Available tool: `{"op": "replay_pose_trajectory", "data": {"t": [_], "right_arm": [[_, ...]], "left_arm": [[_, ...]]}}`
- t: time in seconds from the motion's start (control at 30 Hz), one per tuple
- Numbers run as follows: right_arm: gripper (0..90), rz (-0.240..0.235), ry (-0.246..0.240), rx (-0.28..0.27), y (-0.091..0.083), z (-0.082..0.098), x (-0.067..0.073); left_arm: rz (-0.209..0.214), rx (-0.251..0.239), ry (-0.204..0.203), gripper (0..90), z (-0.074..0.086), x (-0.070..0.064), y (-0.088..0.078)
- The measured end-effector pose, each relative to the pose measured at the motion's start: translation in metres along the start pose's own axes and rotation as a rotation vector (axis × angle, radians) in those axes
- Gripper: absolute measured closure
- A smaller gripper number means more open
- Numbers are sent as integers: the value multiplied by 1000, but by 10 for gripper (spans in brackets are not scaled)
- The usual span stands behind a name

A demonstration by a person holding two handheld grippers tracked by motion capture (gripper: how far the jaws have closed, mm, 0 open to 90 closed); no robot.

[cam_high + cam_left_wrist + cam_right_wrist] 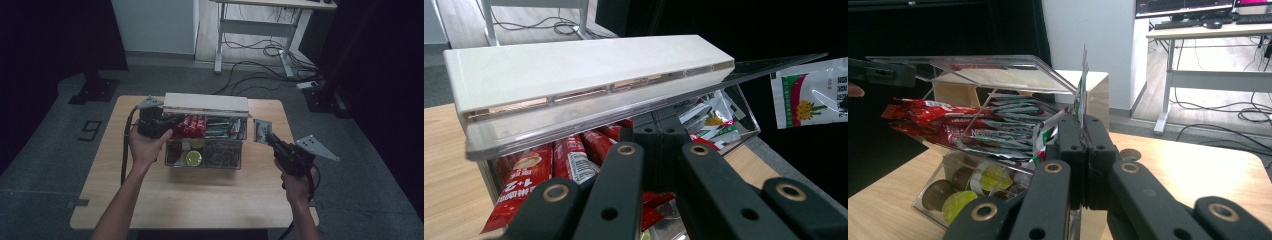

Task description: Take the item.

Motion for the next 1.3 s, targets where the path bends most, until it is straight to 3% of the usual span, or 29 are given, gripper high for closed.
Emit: {"op": "replay_pose_trajectory", "data": {"t": [0.67, 1.3], "right_arm": [[879, 39, 13, 21, -10, 12, -20], [879, 74, 30, 105, 2, 53, -36]], "left_arm": [[-2, 6, 8, 900, -1, -2, 2], [0, 11, 6, 900, 0, -3, 3]]}}
Point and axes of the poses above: each handheld gripper's, and its own axes: y roughly forward along the jaws, z roughly out of its underside, x roughly to its left, the point moved 3 cm from there along y, roughly forward along the jaws
